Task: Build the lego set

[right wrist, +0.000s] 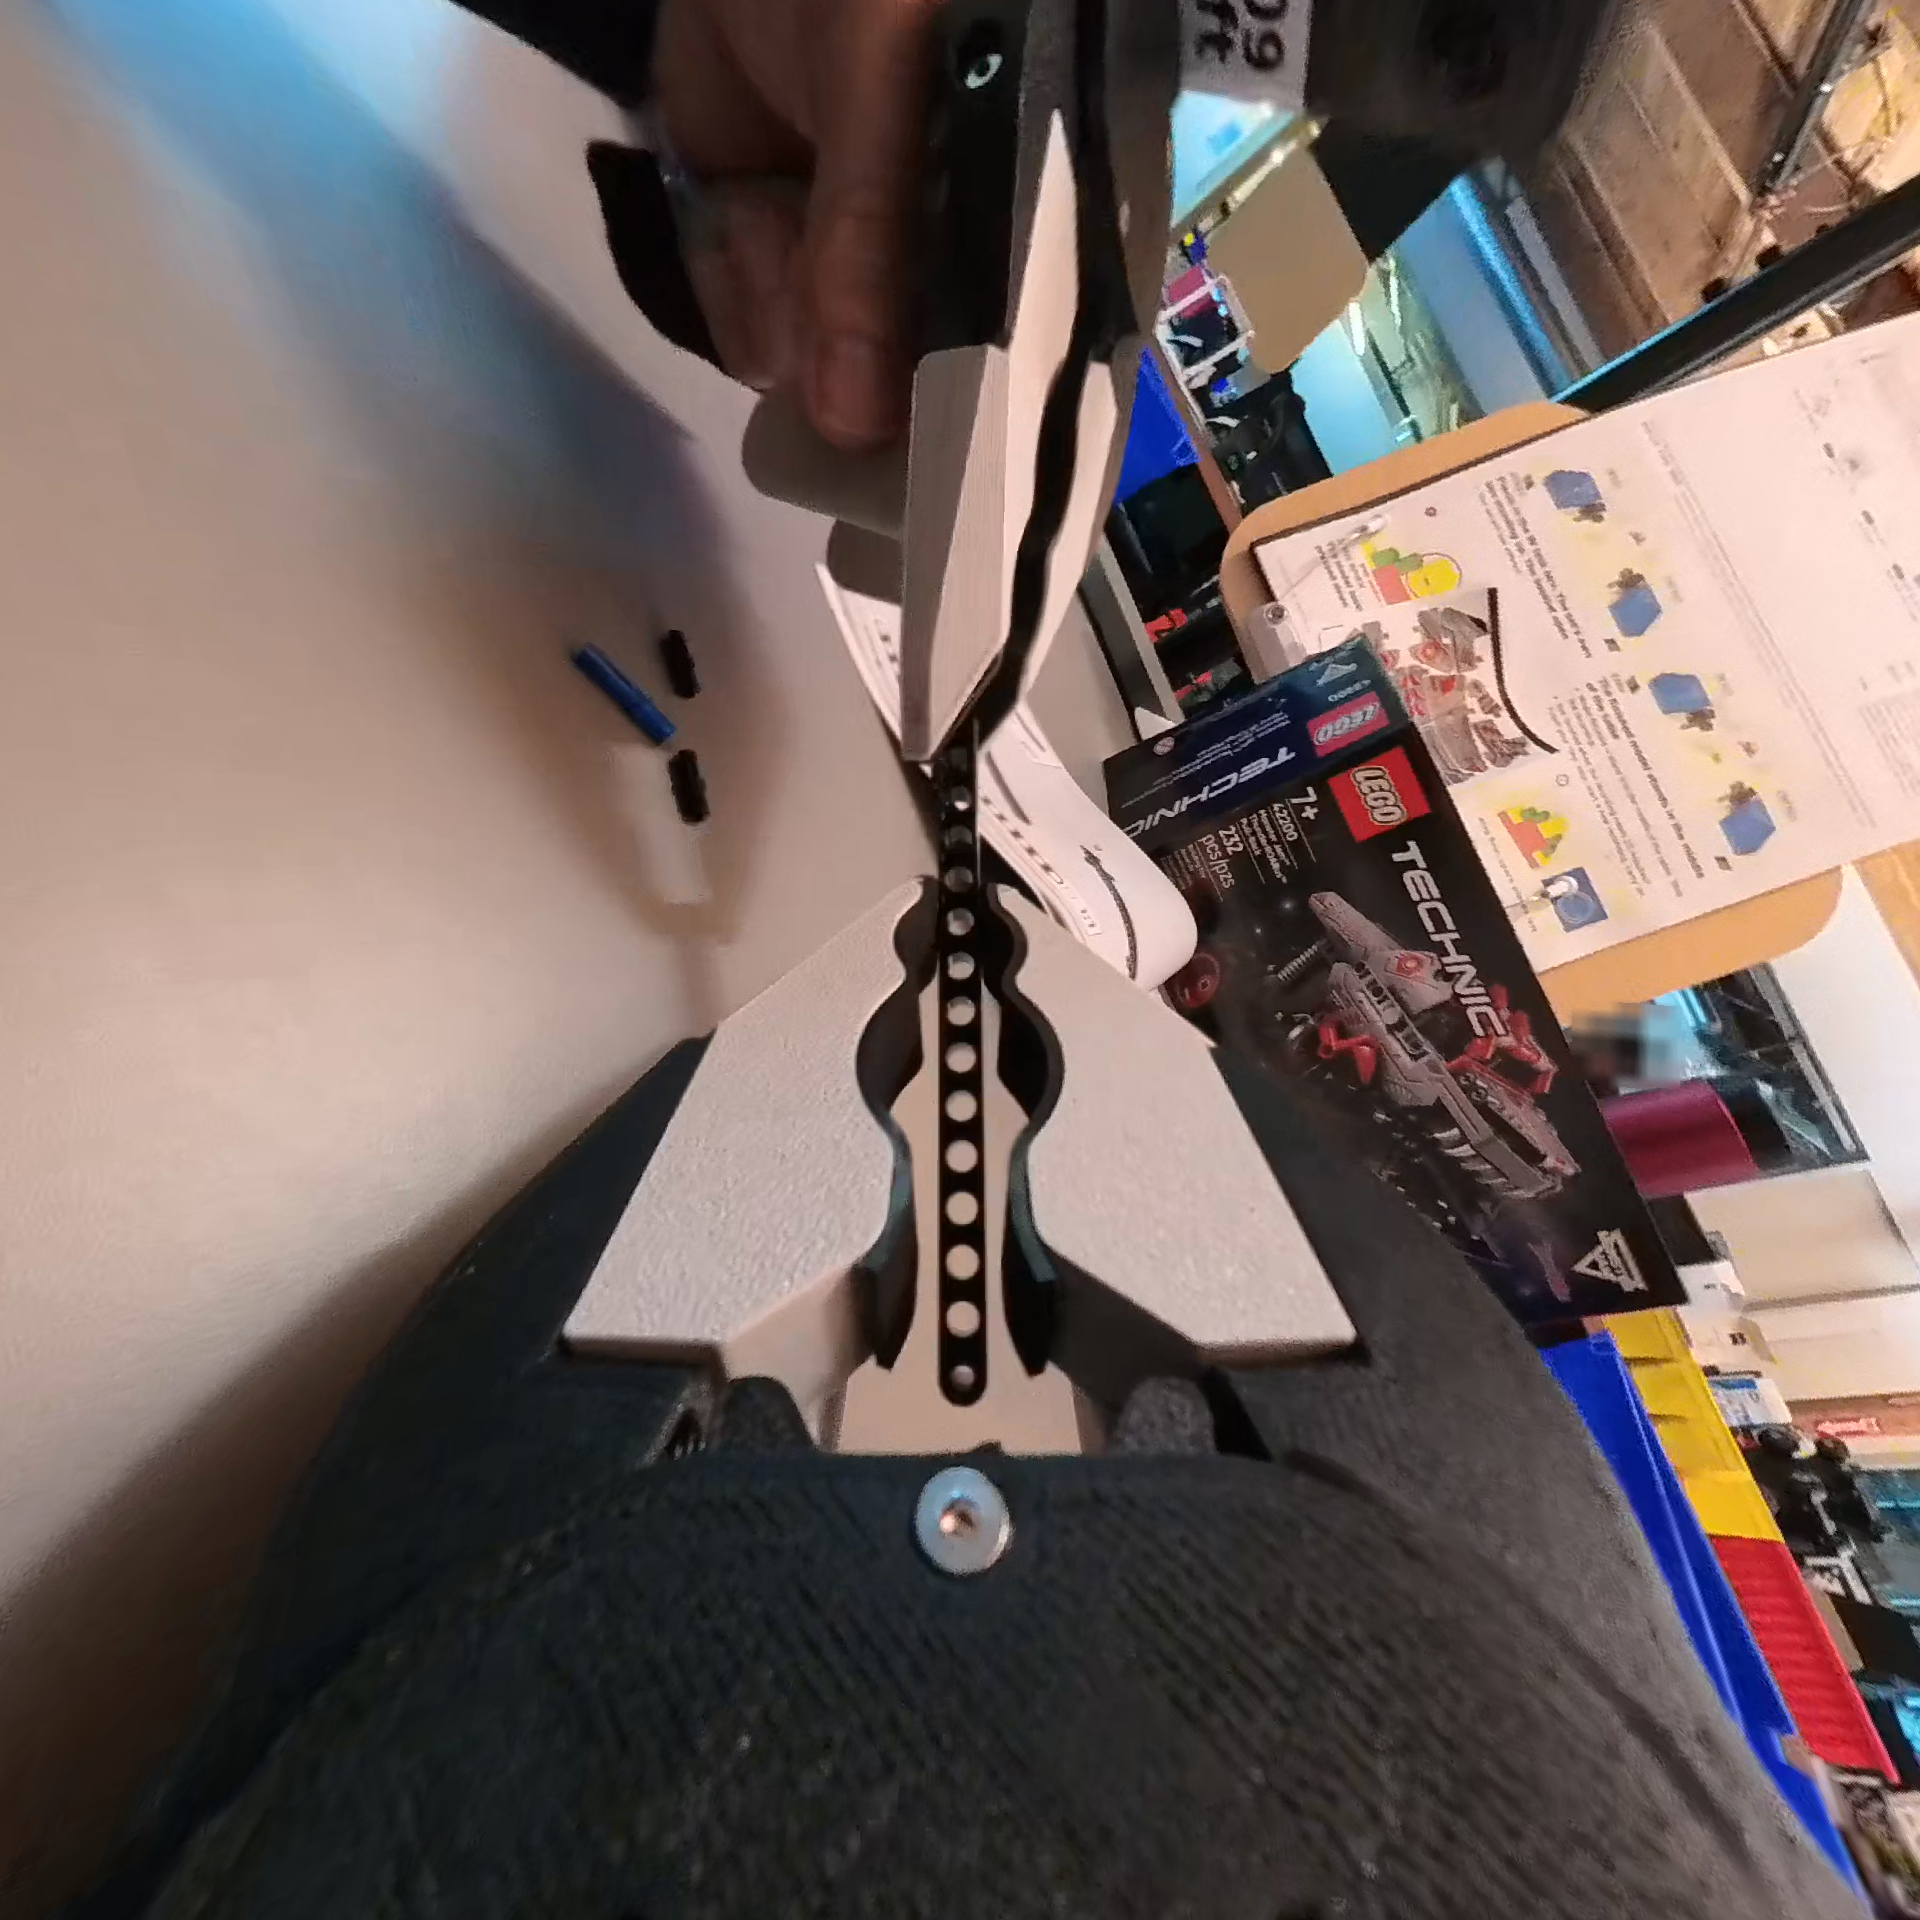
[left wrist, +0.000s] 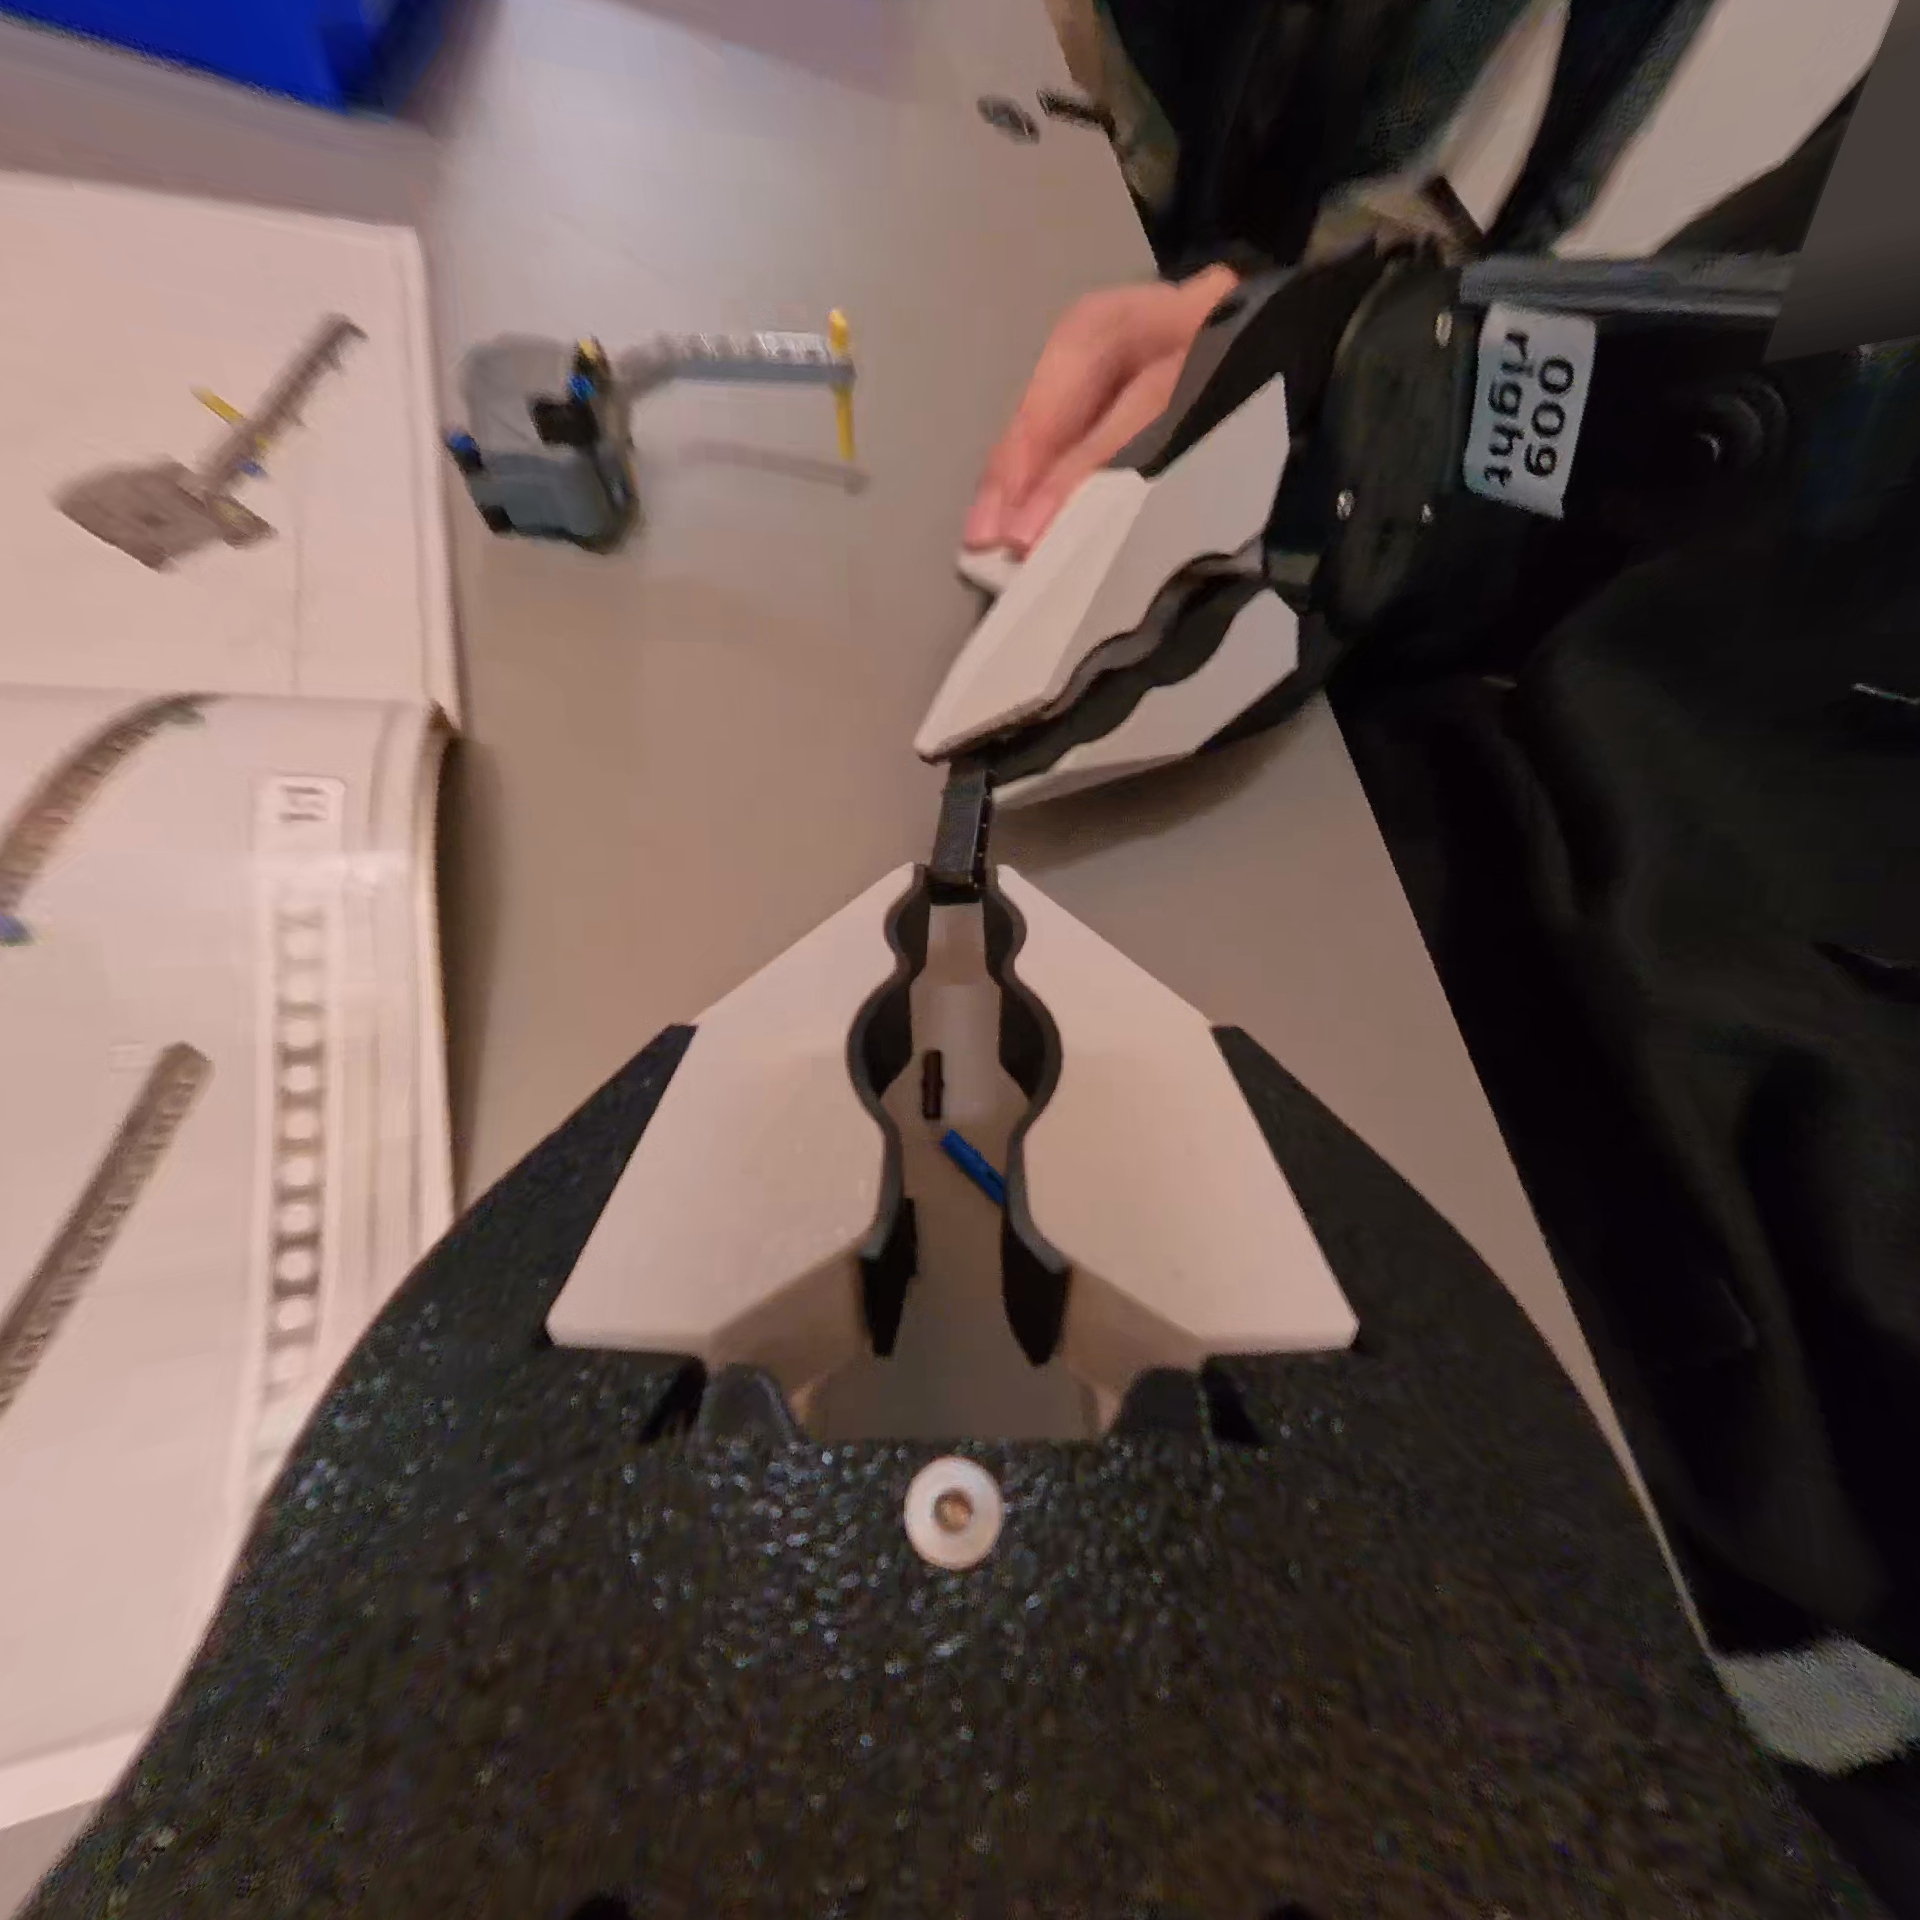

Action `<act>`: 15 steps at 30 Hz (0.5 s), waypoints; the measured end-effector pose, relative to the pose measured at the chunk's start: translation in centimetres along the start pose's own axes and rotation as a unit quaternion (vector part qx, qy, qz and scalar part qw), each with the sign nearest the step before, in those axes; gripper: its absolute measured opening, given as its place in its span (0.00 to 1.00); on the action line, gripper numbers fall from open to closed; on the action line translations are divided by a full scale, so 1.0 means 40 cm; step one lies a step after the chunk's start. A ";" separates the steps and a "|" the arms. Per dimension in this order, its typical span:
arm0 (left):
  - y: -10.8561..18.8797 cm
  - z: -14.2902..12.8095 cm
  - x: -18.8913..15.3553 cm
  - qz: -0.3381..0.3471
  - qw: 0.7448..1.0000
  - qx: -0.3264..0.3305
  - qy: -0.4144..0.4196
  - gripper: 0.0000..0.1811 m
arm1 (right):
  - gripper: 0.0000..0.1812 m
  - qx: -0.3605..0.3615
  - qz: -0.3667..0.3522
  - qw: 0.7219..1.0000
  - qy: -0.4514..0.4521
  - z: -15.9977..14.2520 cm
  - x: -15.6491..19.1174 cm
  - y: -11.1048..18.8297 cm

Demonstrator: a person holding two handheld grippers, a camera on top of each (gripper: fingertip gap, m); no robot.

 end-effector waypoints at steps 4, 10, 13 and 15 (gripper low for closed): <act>0.050 0.000 -0.003 0.113 0.991 0.015 -0.072 0.14 | 0.03 0.013 -0.022 0.999 -0.028 -0.014 -0.018 0.005; 0.082 -0.103 -0.066 0.204 0.949 0.190 -0.149 0.09 | 0.03 0.050 0.003 0.999 -0.021 -0.029 0.007 -0.008; 0.077 -0.137 -0.084 0.205 0.942 0.232 -0.127 0.09 | 0.03 0.066 0.027 0.997 -0.033 -0.033 0.020 -0.019; 0.068 -0.145 -0.082 0.204 0.947 0.223 -0.106 0.09 | 0.03 0.070 0.037 0.996 -0.045 -0.032 0.023 -0.024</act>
Point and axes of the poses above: each gripper's, where its closed fingertips meet, y back along the fingers, z out of its top, x = y × z across the jaws, the point moved 7 cm from there along y, back along the fingers, and after that the axes turned 10 degrees about -y, right-handed, at the moved point
